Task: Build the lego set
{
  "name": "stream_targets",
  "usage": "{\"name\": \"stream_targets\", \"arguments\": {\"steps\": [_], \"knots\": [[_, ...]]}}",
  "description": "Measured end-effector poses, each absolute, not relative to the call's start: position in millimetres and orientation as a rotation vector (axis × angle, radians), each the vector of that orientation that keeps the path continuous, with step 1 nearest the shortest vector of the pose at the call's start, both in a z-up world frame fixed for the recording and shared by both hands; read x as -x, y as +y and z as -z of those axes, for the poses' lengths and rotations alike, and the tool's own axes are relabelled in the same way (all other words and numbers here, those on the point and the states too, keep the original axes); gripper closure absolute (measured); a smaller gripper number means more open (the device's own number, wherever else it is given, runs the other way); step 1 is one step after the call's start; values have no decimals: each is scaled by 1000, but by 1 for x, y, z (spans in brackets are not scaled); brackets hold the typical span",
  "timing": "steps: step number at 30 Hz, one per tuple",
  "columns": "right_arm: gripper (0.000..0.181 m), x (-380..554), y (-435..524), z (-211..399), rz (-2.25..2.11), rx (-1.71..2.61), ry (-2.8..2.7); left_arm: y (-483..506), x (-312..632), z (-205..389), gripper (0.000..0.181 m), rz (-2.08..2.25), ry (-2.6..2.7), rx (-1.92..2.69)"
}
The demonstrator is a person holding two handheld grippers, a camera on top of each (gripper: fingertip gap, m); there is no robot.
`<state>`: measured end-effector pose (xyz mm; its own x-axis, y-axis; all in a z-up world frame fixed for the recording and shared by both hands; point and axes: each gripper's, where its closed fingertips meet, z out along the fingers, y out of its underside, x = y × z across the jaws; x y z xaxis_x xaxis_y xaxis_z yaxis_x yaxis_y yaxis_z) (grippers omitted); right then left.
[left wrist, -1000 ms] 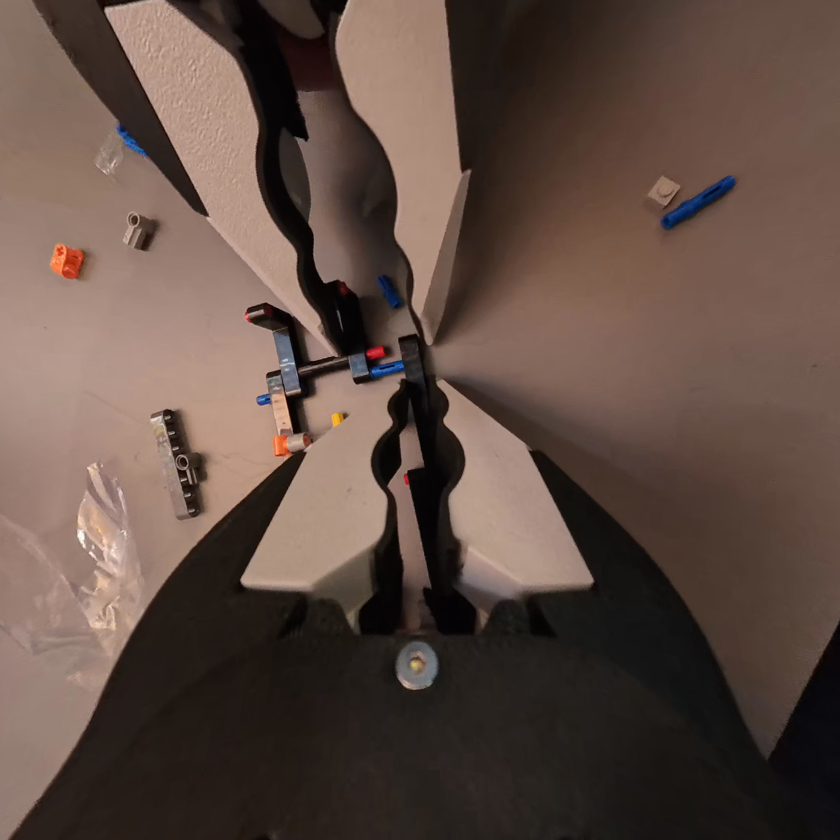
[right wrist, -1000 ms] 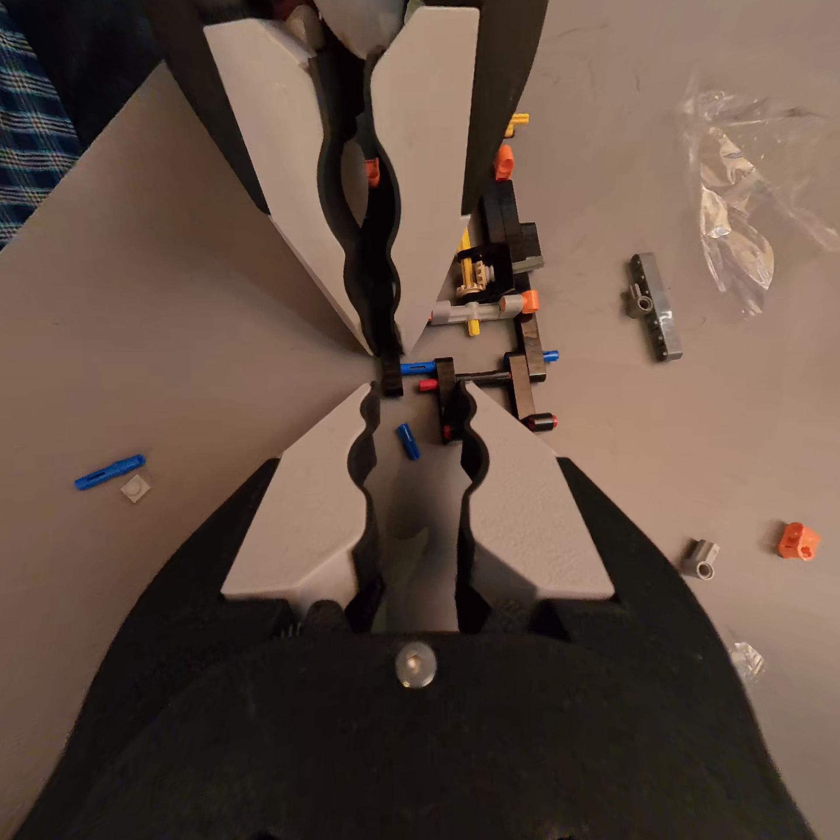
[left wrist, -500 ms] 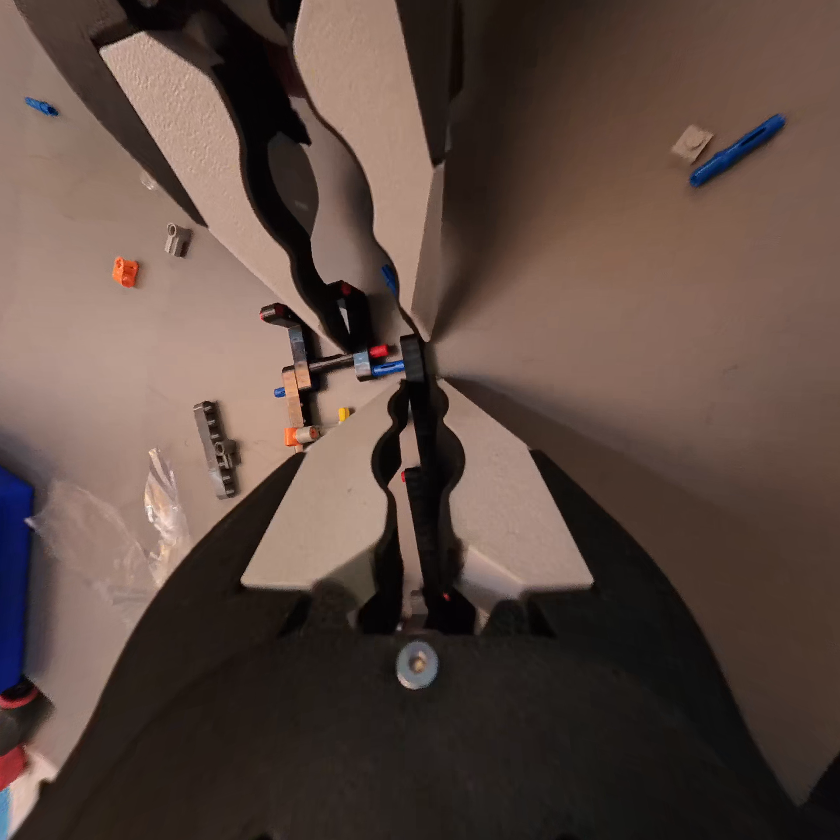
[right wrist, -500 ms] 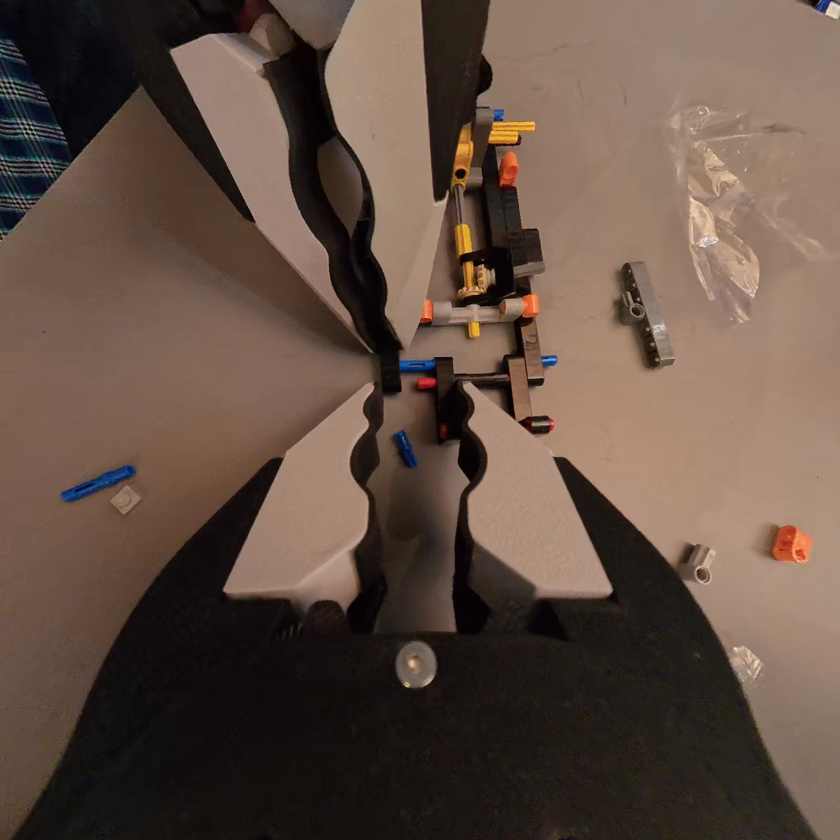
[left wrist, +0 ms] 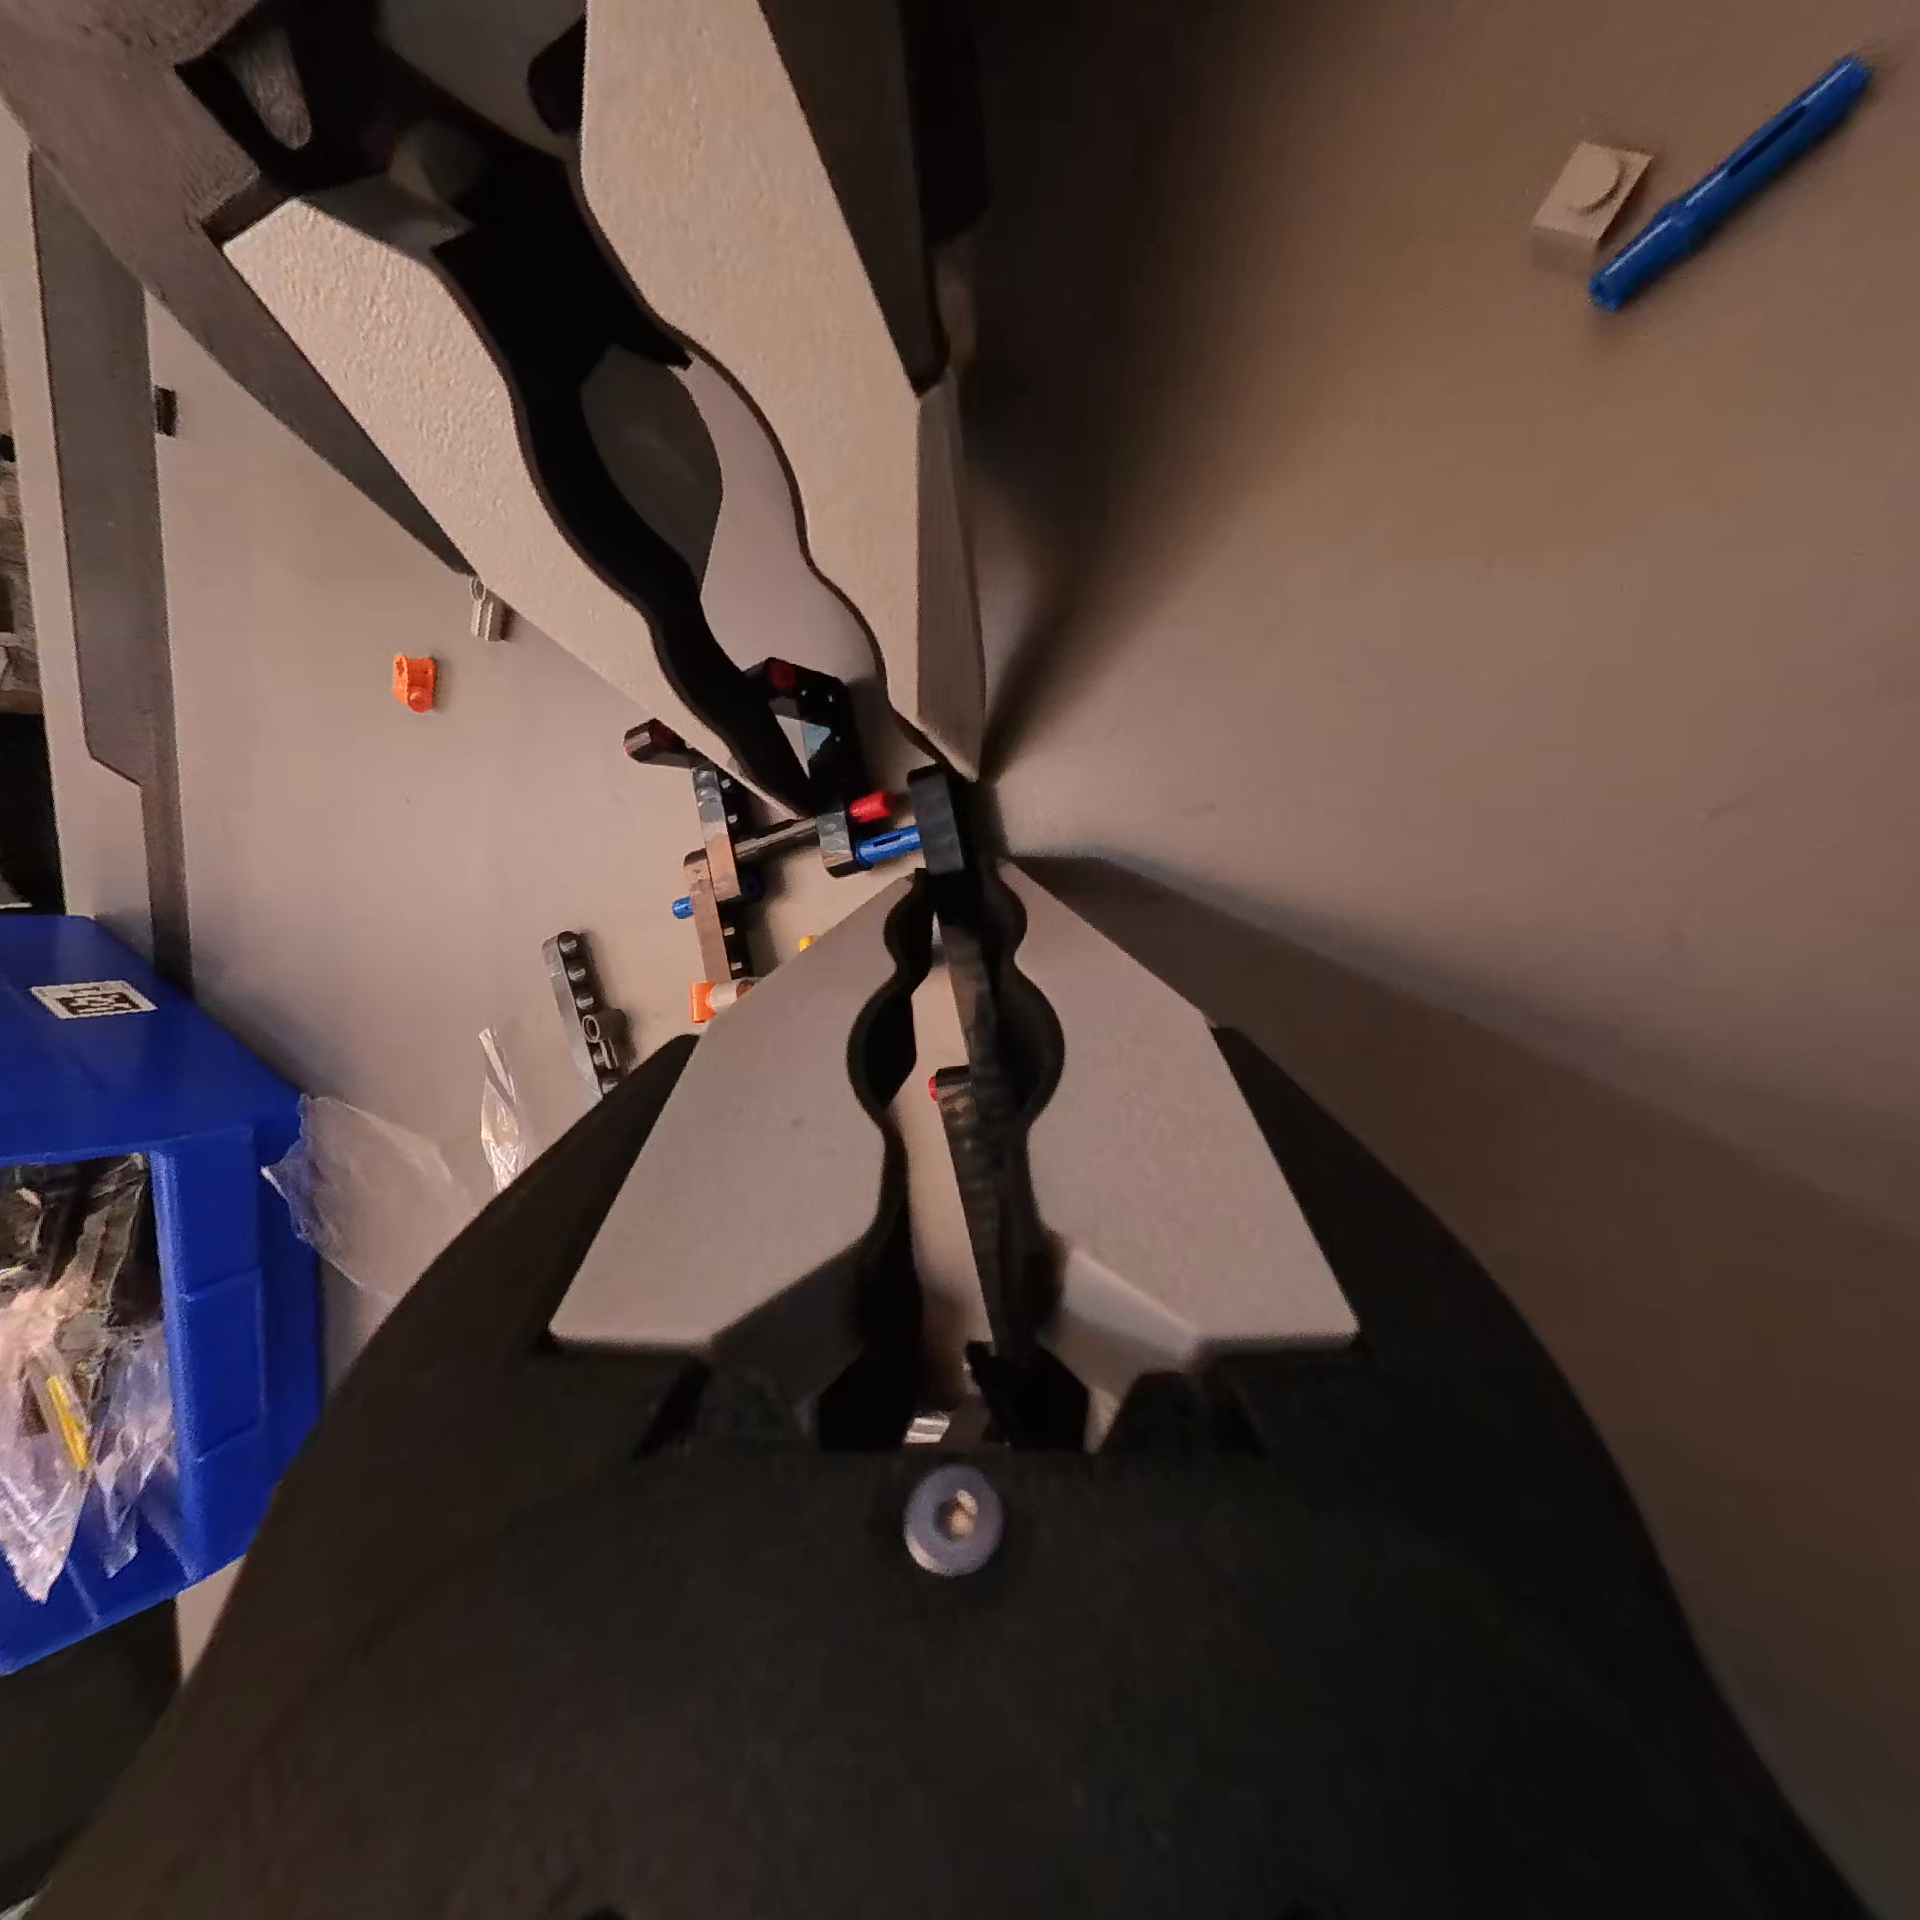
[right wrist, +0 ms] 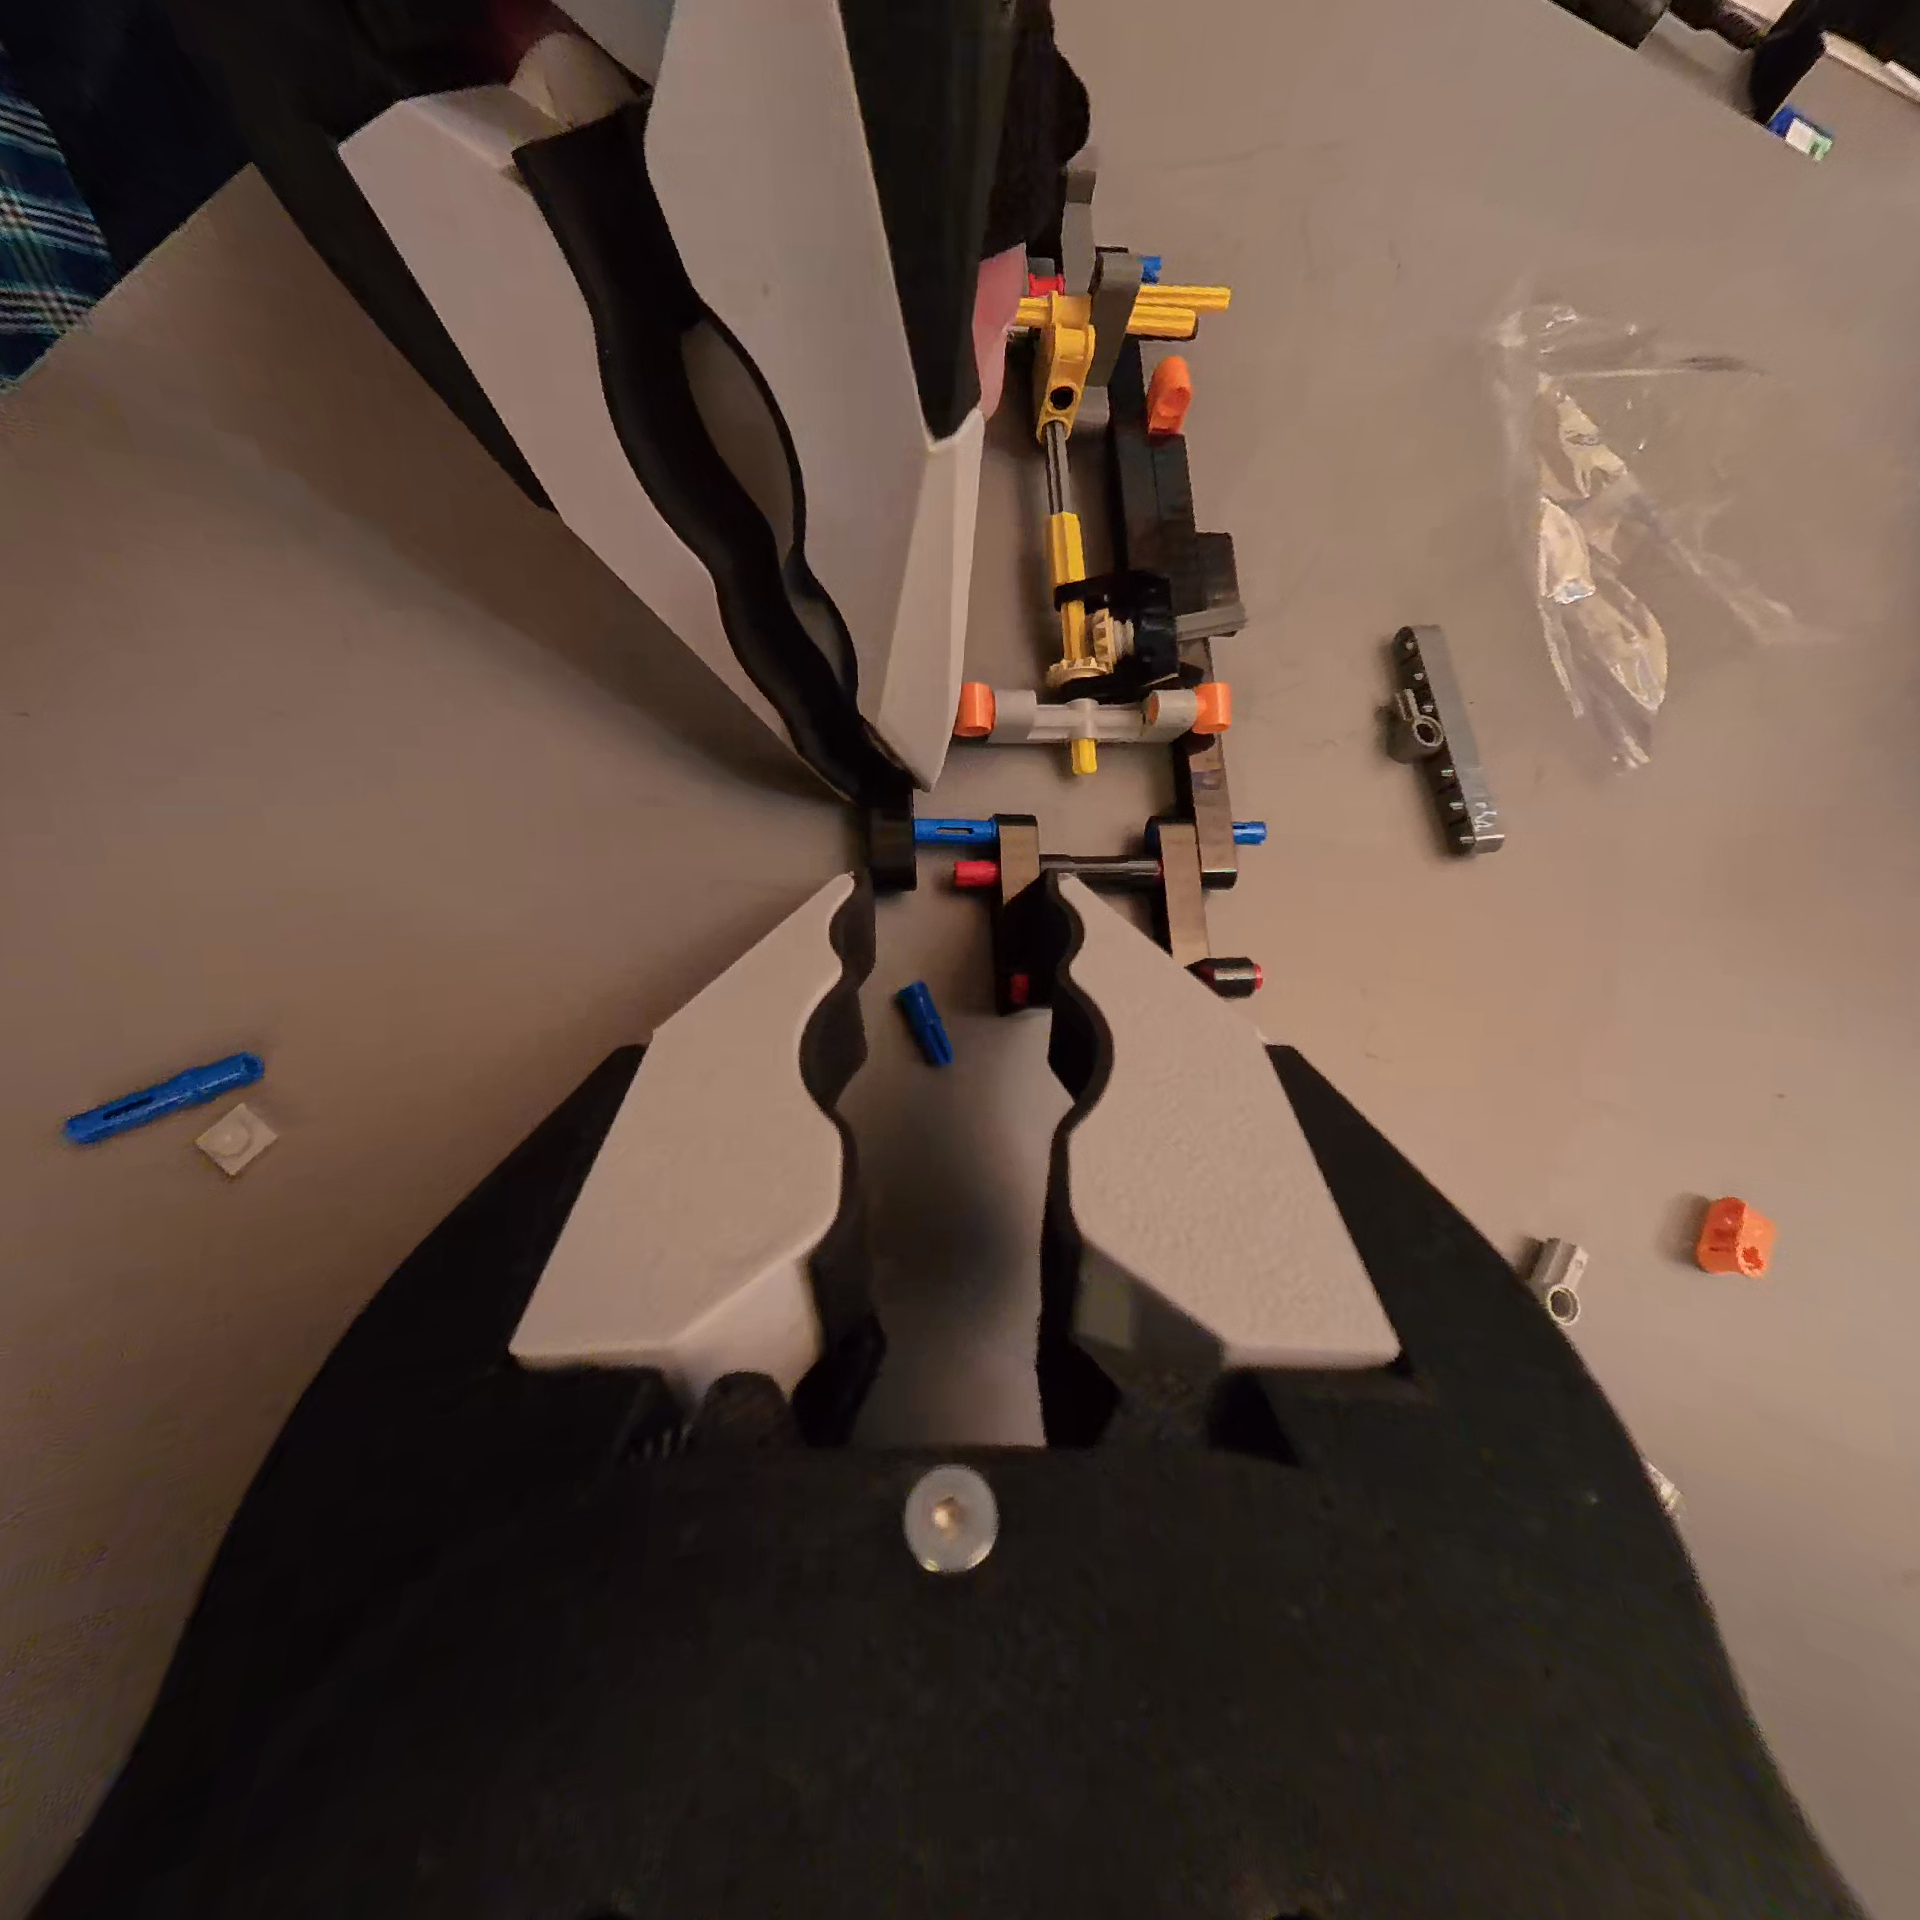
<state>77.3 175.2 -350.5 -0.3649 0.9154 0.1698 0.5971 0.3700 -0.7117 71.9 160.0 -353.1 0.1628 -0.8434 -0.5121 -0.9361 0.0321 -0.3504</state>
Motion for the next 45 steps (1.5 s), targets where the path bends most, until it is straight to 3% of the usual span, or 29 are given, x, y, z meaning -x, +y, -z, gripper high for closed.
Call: {"name": "stream_targets", "arguments": {"steps": [22,45], "knots": [[152,-75,176,351,-738,1312,-2083,159,-73,355,175,227,1588,1998],[154,-73,175,352,-759,1331,-2088,157,-77,355,174,366,1604,2064]]}}
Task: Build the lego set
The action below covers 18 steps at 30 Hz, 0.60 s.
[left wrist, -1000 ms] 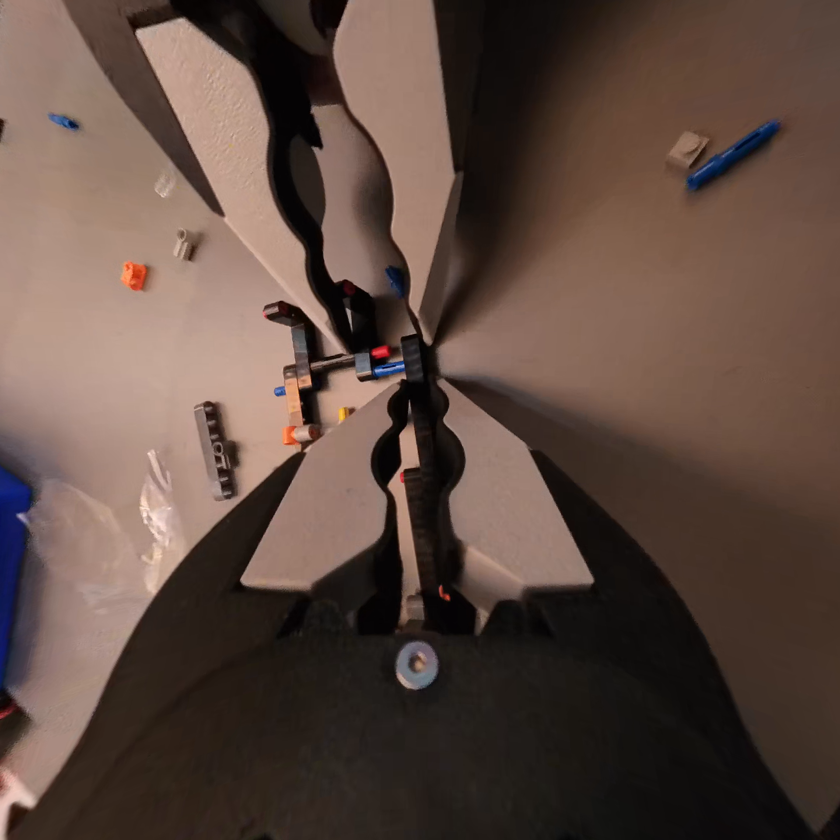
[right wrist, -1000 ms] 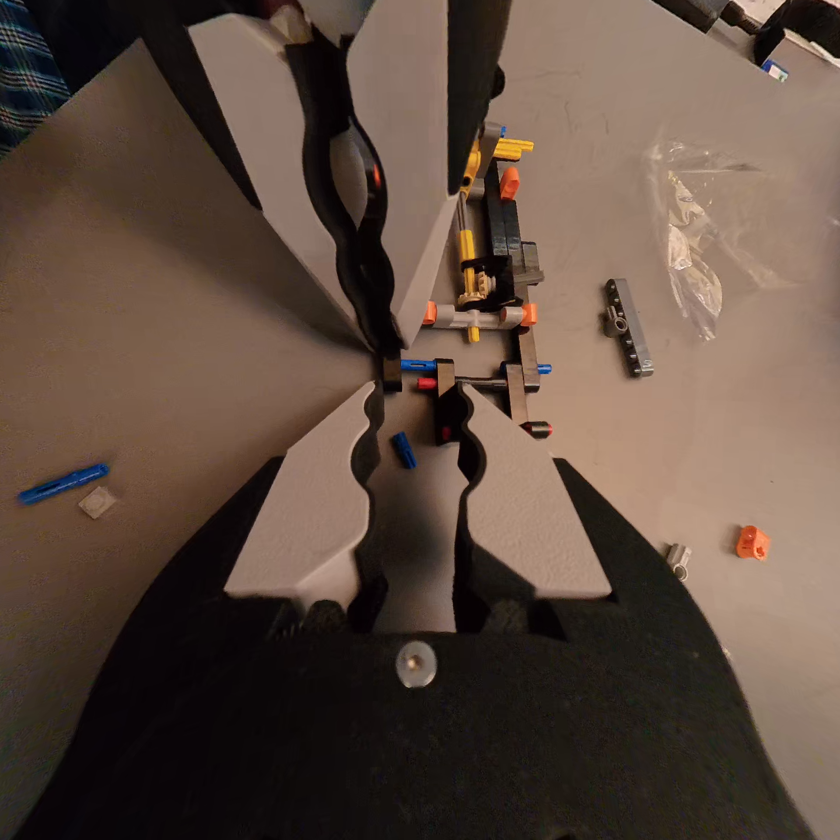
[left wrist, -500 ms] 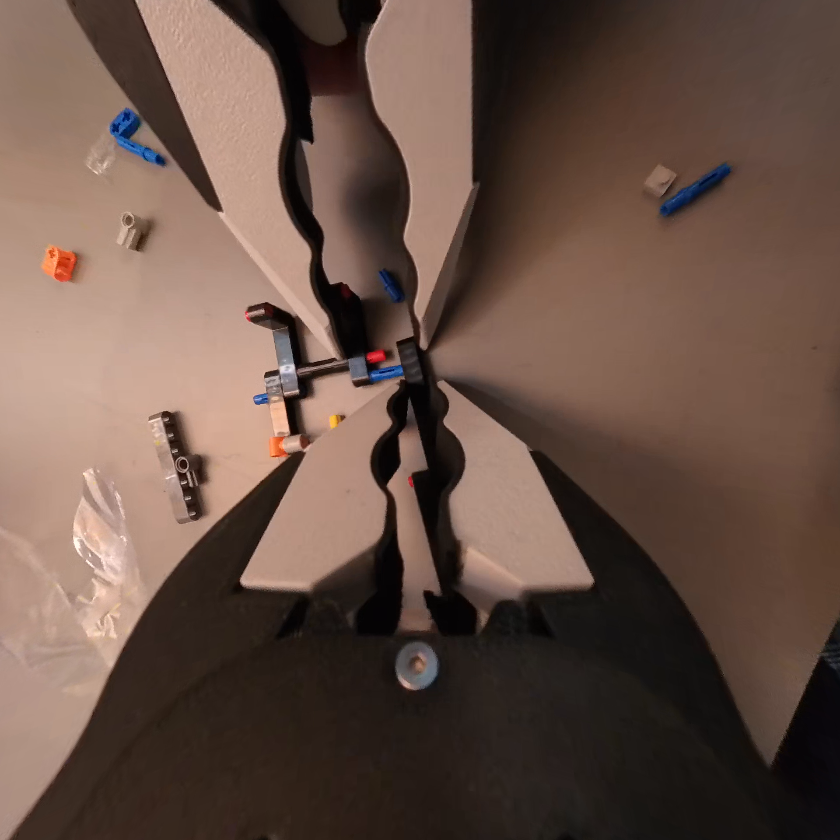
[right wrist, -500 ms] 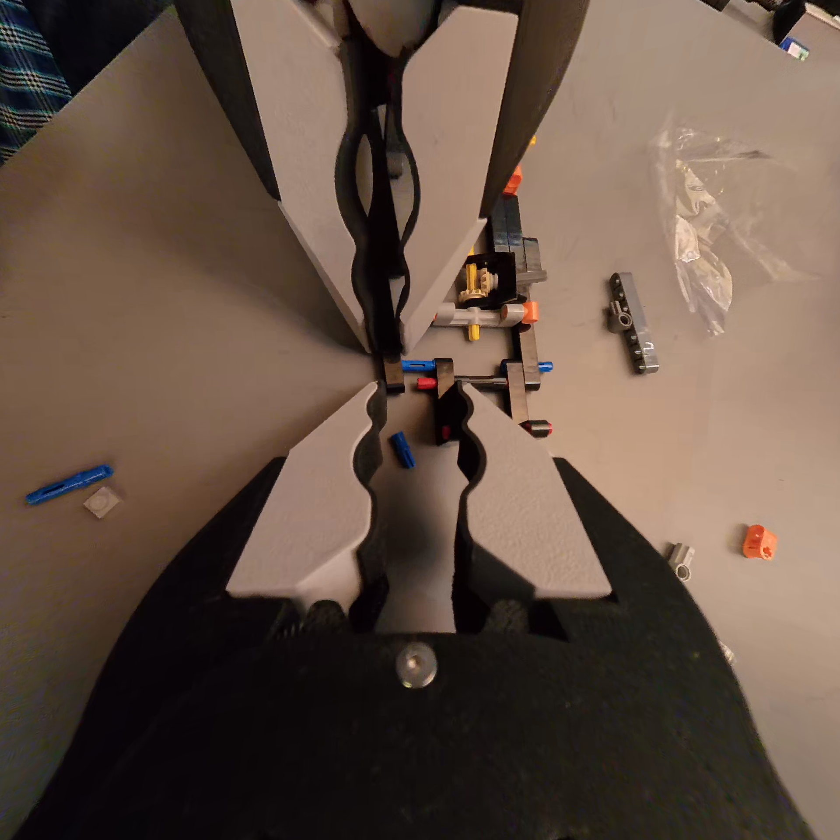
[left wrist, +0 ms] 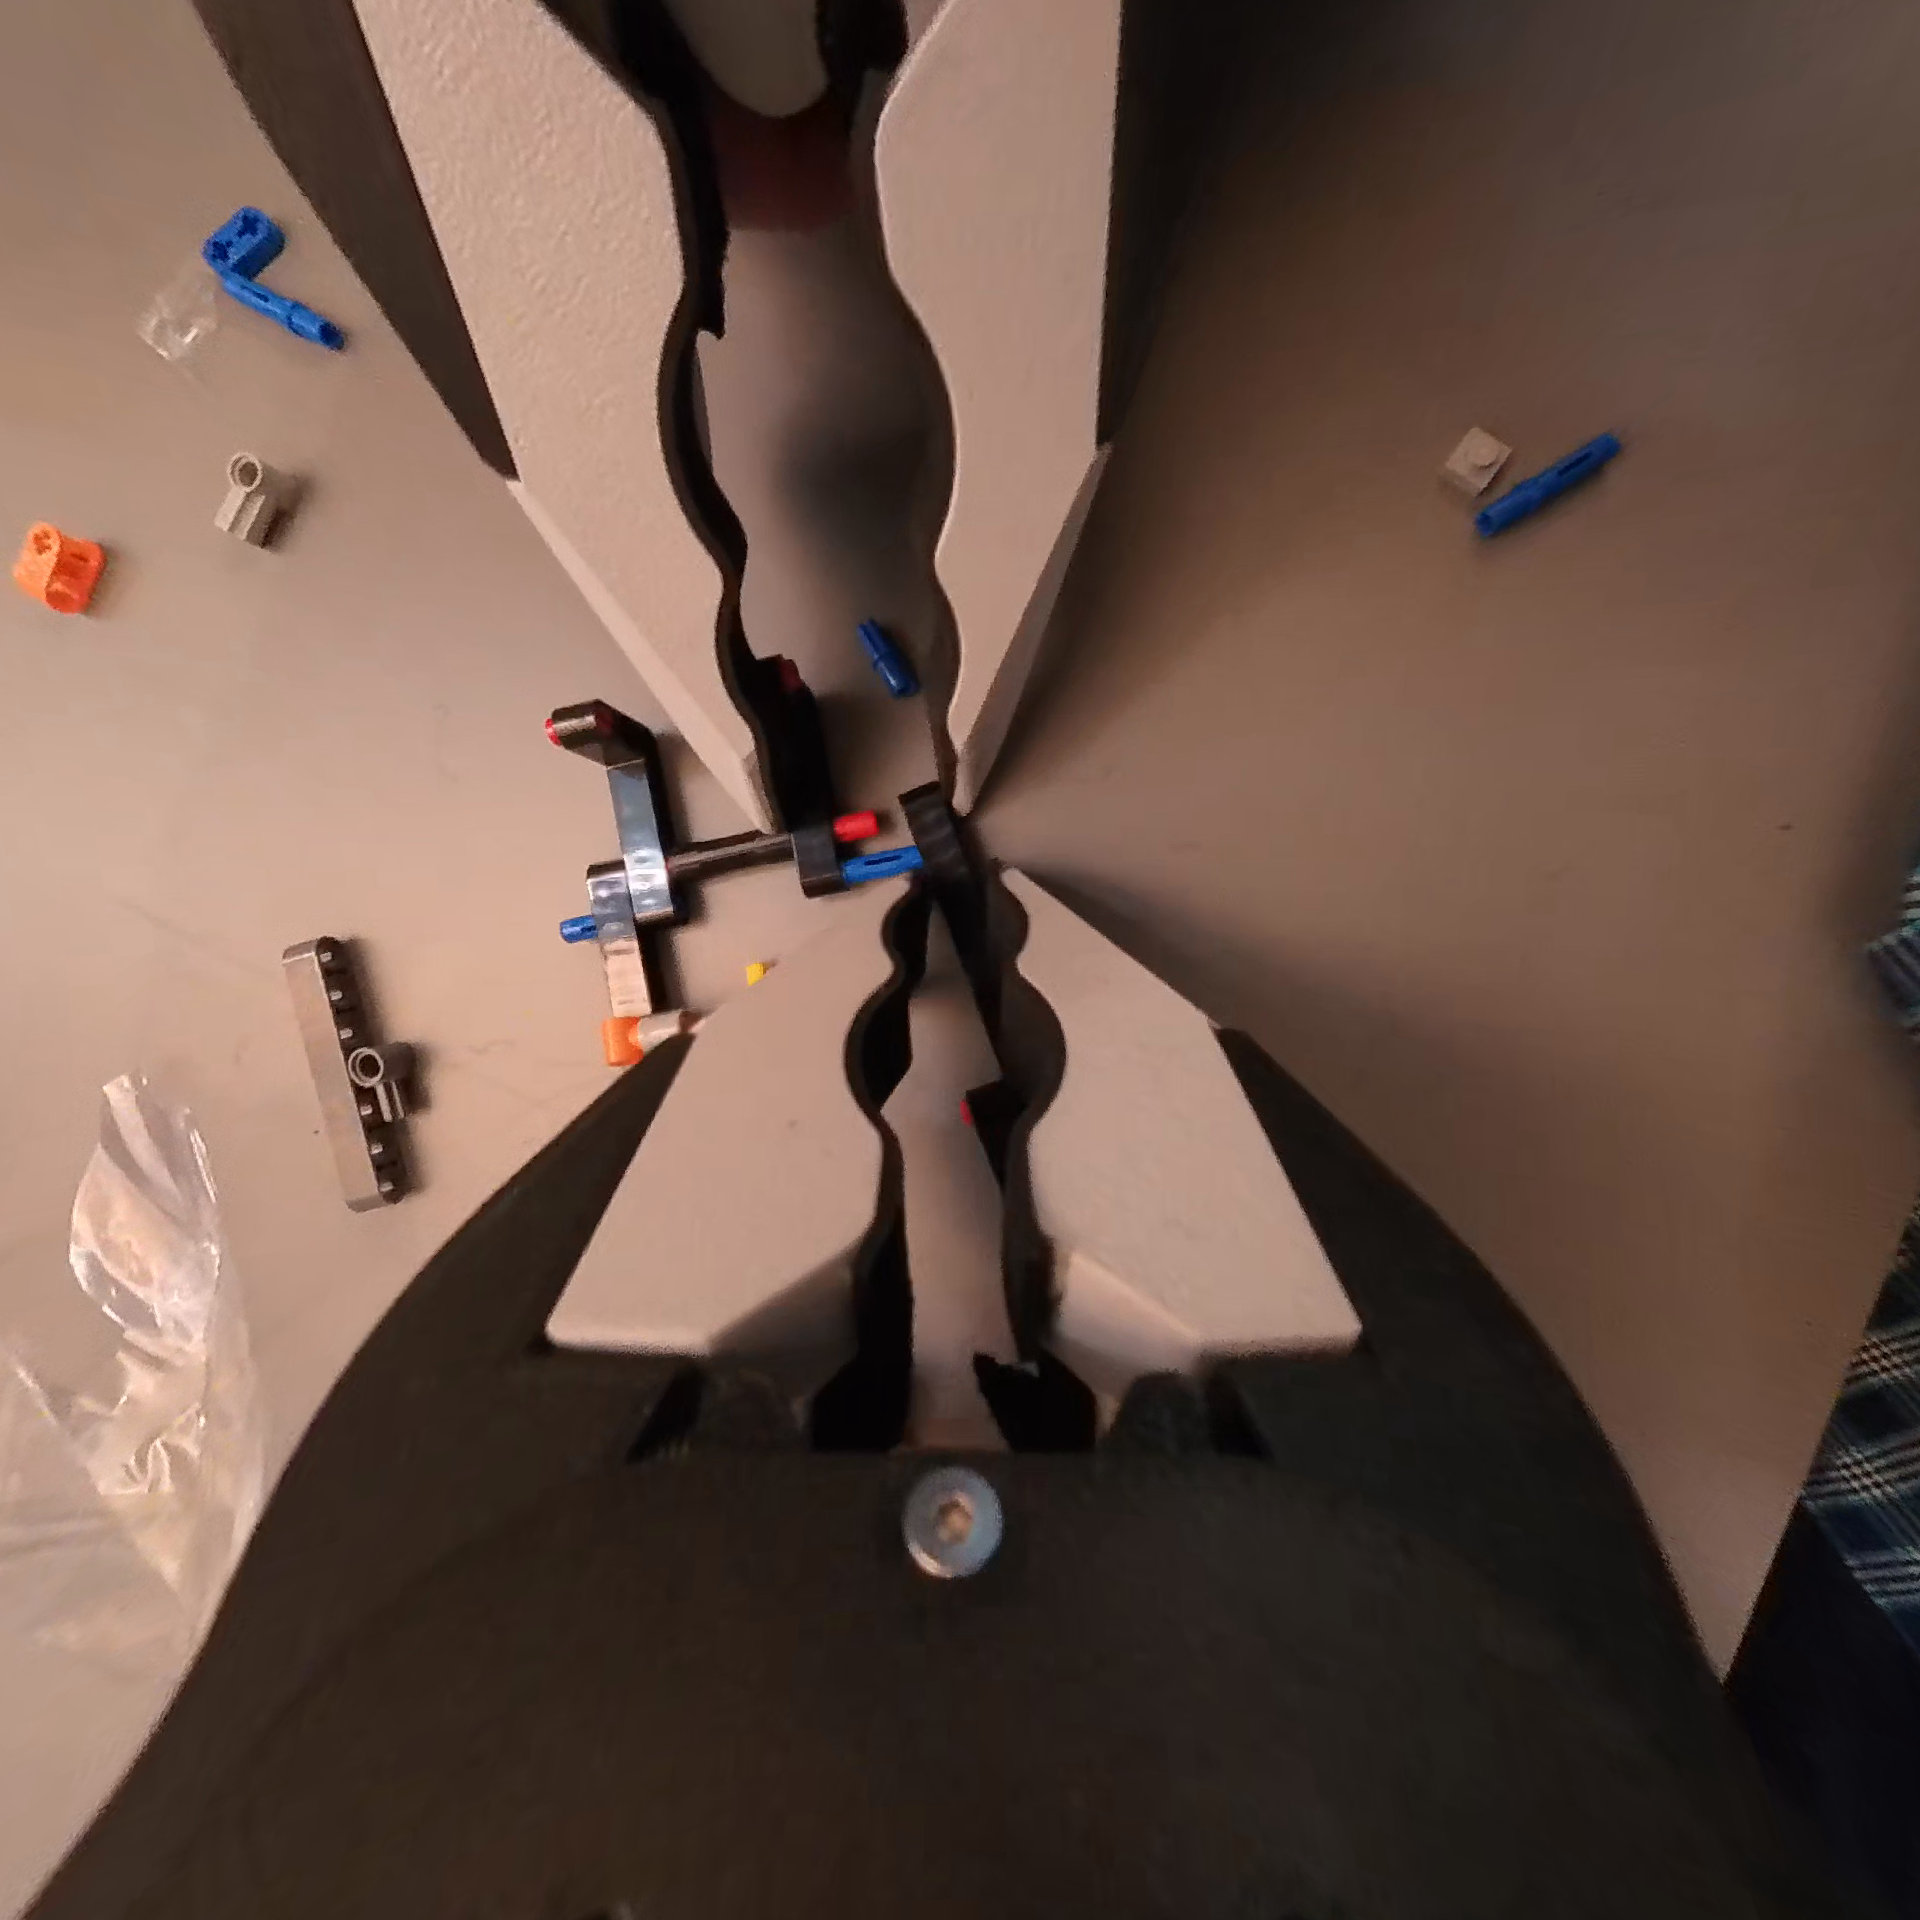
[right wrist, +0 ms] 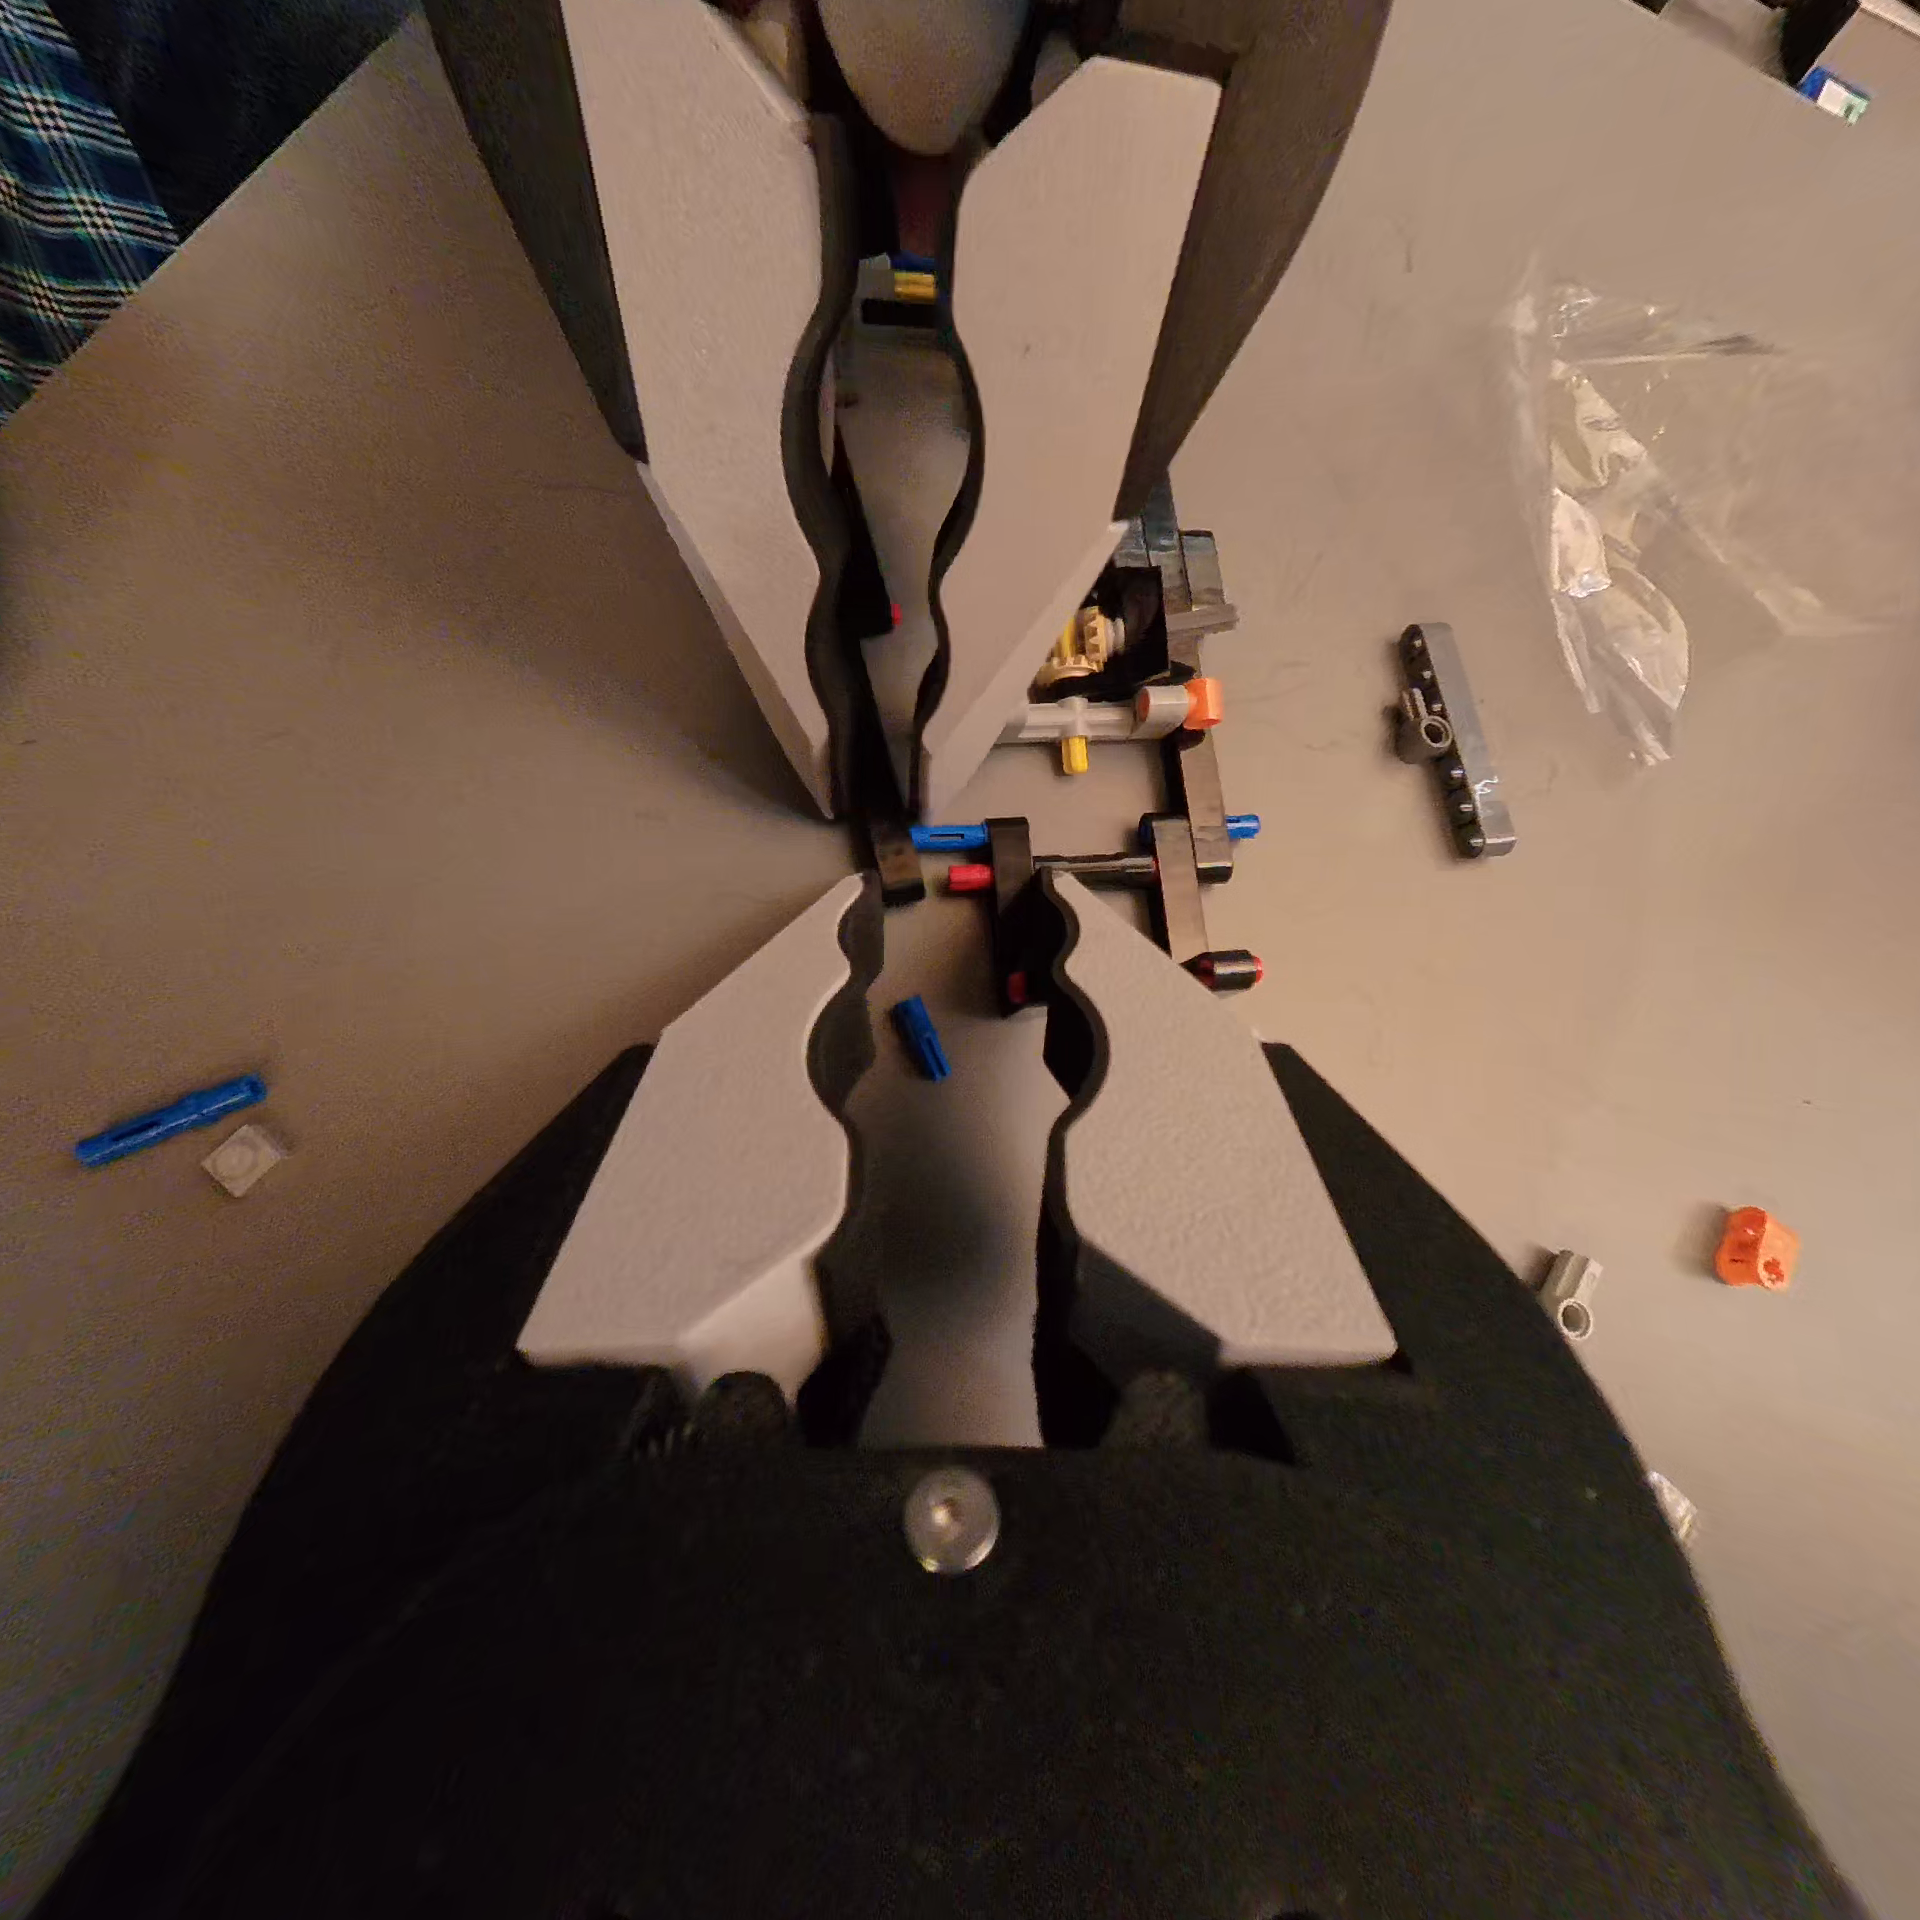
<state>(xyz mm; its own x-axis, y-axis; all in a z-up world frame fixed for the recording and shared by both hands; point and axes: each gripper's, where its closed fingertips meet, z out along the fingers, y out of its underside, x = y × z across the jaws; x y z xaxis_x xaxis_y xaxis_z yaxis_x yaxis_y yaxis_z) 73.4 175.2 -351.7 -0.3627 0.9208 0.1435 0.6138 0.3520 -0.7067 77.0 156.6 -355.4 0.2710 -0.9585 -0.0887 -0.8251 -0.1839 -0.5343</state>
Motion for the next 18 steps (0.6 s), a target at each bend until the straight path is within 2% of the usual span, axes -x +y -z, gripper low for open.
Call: {"name": "stream_targets", "arguments": {"steps": [18], "knots": [[153,-72,176,352,-758,1354,-2105,160,-76,356,176,364,1662,2034]]}}
